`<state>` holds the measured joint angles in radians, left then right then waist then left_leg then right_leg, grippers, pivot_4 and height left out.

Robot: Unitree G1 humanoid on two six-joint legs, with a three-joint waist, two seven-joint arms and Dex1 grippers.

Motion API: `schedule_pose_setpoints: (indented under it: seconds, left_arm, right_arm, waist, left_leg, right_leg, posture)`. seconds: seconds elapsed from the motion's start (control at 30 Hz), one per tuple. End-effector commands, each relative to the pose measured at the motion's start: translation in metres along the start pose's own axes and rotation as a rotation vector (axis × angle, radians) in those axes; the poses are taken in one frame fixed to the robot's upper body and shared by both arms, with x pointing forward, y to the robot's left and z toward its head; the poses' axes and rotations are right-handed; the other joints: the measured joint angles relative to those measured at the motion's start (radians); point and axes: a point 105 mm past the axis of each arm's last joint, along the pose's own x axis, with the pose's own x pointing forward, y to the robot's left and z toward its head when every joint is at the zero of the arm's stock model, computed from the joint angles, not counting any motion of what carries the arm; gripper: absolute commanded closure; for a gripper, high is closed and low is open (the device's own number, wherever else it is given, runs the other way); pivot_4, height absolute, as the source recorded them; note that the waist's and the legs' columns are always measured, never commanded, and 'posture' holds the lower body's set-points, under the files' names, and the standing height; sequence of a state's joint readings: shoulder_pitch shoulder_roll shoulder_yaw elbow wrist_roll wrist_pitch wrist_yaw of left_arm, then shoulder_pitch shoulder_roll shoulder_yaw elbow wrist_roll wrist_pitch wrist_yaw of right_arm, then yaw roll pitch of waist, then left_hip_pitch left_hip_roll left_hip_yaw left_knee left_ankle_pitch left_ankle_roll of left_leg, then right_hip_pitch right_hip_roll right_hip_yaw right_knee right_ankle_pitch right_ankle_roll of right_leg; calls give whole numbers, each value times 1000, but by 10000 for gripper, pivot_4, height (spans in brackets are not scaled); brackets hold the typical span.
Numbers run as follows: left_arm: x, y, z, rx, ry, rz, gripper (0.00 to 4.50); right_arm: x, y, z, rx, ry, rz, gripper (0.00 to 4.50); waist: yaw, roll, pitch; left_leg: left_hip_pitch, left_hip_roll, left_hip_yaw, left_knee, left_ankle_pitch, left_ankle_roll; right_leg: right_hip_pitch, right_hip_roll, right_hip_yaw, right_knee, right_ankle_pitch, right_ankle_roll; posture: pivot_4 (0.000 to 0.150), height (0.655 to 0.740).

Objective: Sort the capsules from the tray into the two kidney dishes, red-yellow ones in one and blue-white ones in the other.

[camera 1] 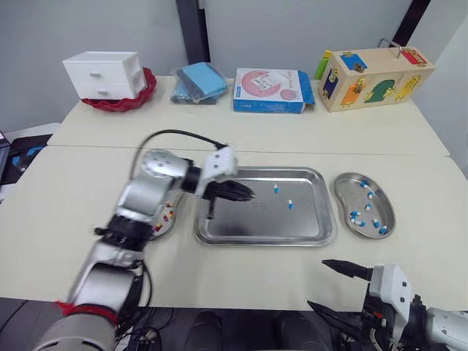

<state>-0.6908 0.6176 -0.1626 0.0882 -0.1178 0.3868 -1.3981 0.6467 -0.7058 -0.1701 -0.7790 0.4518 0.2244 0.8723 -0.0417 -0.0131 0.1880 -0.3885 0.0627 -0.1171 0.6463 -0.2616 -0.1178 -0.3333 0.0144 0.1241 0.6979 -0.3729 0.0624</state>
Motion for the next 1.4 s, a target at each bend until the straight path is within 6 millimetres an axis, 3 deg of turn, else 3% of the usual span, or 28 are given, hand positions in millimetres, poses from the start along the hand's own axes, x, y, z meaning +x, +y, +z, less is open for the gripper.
schedule_pose_setpoints:
  seconds: [0.03, 0.2, 0.33, 0.73, 0.87, 1.23, 1.4]
  left_arm:
    - [-47, 0, -16, -58, 71, 155, 44657]
    - [-97, -3, -38, -156, 144, 331, 44657]
    - [-122, -4, -57, -206, 198, 428, 44657]
    - [-117, -3, -82, -320, 196, 425, 44657]
    - [-119, -3, -88, -345, 208, 419, 34267]
    - [-121, 0, -83, -359, 189, 427, 475]
    - [-136, -6, -78, -404, 155, 448, 475]
  right_arm:
    - [-4, -4, 7, -48, -9, 35, 0]
    - [-4, -13, 9, -57, -20, 39, 0]
    - [-2, -18, 11, -58, -26, 44, 0]
    - [5, -20, 15, -61, -31, 52, 0]
    - [4, -20, 15, -60, -25, 46, 0]
    - [2, -18, 12, -49, -18, 35, 0]
    - [-9, -25, 17, -43, 2, 4, 0]
  waist:
    - [-5, 0, 0]
    - [13, -1, 0]
    - [17, -1, 0]
    - [11, -1, 0]
    - [10, -1, 0]
    - [10, -1, 0]
    - [10, -1, 0]
  left_leg:
    - [0, 0, 0, 0, 0, 0]
    - [-1, 0, 0, 1, 0, 0]
    - [-1, 0, 0, 0, 0, 0]
    - [-1, 0, 0, 0, 0, 0]
    - [-1, 0, 0, 0, 0, 0]
    - [-1, 0, 0, 0, 0, 0]
    - [-1, 0, 0, 0, 0, 0]
  right_leg:
    - [0, 0, 0, 0, 0, 0]
    - [0, 0, 0, 0, 0, 0]
    - [0, 0, -1, 0, 0, 0]
    - [-1, 0, -1, 0, 0, 0]
    - [-1, 0, -1, 0, 0, 0]
    - [-1, 0, -1, 0, 0, 0]
    - [-1, 0, -1, 0, 0, 0]
  posture:
    - [1500, 7400]
    - [1500, 7400]
    - [1500, 7400]
    - [1500, 7400]
    - [1500, 7400]
    - [1500, 7400]
    - [1500, 7400]
